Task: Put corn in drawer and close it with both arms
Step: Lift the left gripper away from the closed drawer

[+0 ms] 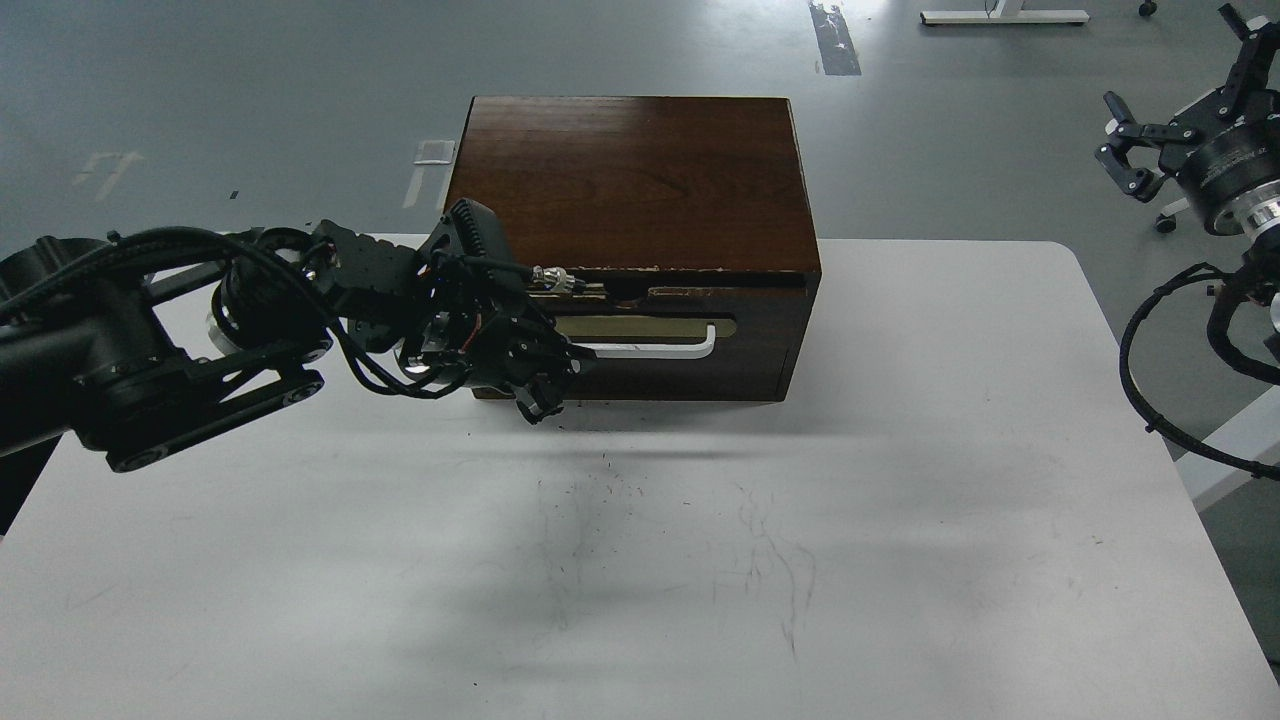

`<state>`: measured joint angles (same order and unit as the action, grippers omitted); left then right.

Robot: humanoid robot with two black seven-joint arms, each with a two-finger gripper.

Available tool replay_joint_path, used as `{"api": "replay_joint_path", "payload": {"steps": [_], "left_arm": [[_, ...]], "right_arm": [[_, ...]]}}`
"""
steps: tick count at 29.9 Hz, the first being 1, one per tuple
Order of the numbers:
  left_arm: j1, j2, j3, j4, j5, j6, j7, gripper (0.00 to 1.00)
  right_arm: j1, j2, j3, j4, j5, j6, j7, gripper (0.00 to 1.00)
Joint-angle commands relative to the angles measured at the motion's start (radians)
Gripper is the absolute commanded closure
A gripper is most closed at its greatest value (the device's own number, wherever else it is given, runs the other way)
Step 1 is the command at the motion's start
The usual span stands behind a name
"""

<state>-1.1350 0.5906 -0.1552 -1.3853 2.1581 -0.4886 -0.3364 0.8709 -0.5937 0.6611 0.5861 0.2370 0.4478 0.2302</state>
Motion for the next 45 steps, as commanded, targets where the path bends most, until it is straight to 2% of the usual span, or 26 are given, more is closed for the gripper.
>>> {"api": "replay_joint_path", "payload": {"steps": [1,19,25,30,33,37,41,42,43,44,45], "left_arm": [[0.000,-0.003,0.003,0.018,0.000,0.000,0.001,1.00],[-0.002,-0.003,0.002,0.058,-0.003,0.000,0.001,1.00],[-0.018,-0.003,-0.003,0.029,-0.072,0.000,-0.003,1.00],[-0.031,0.015,-0.012,-0.063,-0.266,0.000,-0.007,1.00],[-0.028,0.029,-0.099,-0.077,-0.509,0.000,-0.012,1.00],[-0.026,0.064,-0.231,-0.051,-0.923,0.000,-0.003,1.00],[-0.026,0.101,-0.259,0.063,-1.277,0.000,-0.001,1.00],[-0.026,0.104,-0.260,0.083,-1.323,0.000,-0.003,0.91],[-0.025,0.115,-0.264,0.128,-1.416,0.000,-0.012,0.67],[-0.020,0.118,-0.268,0.156,-1.467,0.000,-0.013,0.57],[-0.014,0.118,-0.273,0.220,-1.574,0.000,-0.015,0.38]], "right_arm": [[0.000,0.000,0.000,0.000,0.001,0.000,0.000,0.00],[-0.003,0.000,0.000,-0.014,0.001,0.000,0.006,0.00],[-0.006,0.000,0.000,-0.015,-0.001,0.000,0.006,0.00],[-0.007,-0.005,0.000,-0.015,-0.001,0.000,0.006,0.00],[-0.006,-0.008,0.000,-0.015,-0.001,0.000,0.004,0.00],[-0.006,-0.024,0.000,-0.015,-0.001,0.000,0.006,0.00],[-0.003,-0.025,0.000,-0.038,-0.001,-0.001,0.006,0.00],[-0.001,-0.025,0.000,-0.043,-0.001,-0.003,0.008,0.00],[0.002,-0.025,0.002,-0.046,0.001,-0.004,0.011,0.00],[0.002,-0.025,0.005,-0.048,-0.001,-0.006,0.014,0.00],[0.002,-0.023,0.017,-0.048,-0.001,-0.009,0.020,0.00]]}}
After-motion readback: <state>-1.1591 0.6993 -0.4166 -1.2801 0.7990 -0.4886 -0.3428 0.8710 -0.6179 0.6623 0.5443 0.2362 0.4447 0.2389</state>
